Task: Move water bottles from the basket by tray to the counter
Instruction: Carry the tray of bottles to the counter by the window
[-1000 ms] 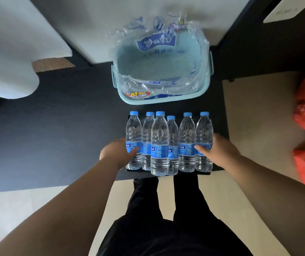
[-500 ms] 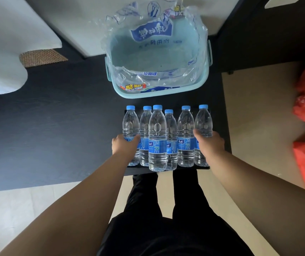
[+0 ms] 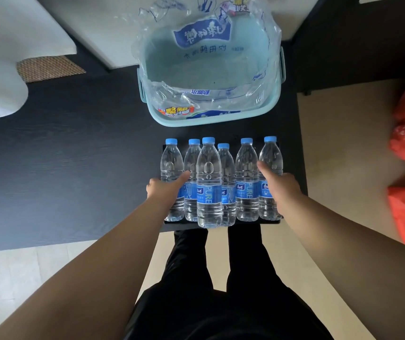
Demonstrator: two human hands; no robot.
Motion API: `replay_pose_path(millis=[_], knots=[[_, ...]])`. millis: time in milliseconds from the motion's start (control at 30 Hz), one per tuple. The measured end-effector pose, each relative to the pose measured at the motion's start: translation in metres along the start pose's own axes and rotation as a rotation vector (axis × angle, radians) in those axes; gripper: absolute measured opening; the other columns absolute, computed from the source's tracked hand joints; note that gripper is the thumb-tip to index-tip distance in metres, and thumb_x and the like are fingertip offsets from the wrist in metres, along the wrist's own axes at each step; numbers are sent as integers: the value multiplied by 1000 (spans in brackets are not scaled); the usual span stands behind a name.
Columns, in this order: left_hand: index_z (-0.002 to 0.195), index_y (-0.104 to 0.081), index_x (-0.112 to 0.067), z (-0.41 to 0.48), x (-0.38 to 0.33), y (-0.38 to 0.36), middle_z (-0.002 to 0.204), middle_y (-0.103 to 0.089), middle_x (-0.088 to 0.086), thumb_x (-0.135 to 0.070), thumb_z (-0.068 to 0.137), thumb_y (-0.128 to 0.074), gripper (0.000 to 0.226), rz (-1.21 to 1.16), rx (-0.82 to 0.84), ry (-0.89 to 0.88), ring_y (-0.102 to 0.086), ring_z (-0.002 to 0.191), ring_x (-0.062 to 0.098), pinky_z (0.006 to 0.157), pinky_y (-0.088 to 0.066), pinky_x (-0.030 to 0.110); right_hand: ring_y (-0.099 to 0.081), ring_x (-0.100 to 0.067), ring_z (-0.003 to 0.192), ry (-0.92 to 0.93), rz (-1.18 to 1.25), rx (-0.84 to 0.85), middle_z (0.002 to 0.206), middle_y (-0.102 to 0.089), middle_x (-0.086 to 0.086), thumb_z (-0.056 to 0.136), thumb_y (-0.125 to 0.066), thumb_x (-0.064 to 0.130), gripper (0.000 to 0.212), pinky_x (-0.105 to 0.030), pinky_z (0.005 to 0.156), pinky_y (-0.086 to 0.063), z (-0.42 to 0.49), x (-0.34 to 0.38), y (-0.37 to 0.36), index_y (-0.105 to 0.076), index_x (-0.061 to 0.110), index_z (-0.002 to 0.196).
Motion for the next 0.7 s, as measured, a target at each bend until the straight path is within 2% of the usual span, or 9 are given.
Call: replay_pose_path(millis=[100,233,367,467,600,700], knots=[[148,-36,-8,1,2,1,137,-54,12,-82,54,-81,127,-24,9,-12,-59,118,33,98,-53,56,-59,-20,78,-2,4,27,106,-64,-8,58,-65,96,110,-35,57,-40,5,-1,4,-59,9,126],[147,-36,-10,-1,2,0,137,-54,12,-83,56,-79,125,-26,22,-56,-58,118,33,99,-52,56,-63,-21,88,42,48,48,108,-65,-7,61,-70,90,106,-34,61,-40,8,0,5,-53,13,131],[145,-40,-12,-7,3,3,134,-56,10,-85,53,-77,123,-26,22,-100,-60,114,30,97,-53,54,-64,-24,95,56,77,93,112,-65,-6,56,-73,90,111,-36,66,-43,3,-5,6,-49,16,134],[144,-39,-13,-14,7,7,126,-60,7,-82,56,-79,120,-38,25,-108,-62,106,27,92,-55,50,-65,-22,93,66,85,107,109,-65,-5,56,-73,90,111,-36,68,-45,-4,-7,8,-47,16,134],[137,-46,-12,-27,11,20,120,-63,6,-82,57,-78,112,-34,-11,-115,-64,102,25,88,-57,47,-65,-19,84,132,62,57,101,-66,-4,60,-74,87,102,-31,59,-41,-19,-1,11,-50,14,128],[139,-46,-10,-38,8,34,119,-63,6,-82,61,-76,110,-23,-38,-129,-65,100,25,84,-58,45,-66,-20,87,188,60,50,103,-66,-4,63,-77,83,101,-31,61,-43,-34,11,16,-49,12,129]])
Point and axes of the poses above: each hand's wrist, its own z-axis towards the middle knuckle, its own y-axis out of the back of the hand, x = y × z, the point moved 6 cm from there along z, towards the middle knuckle
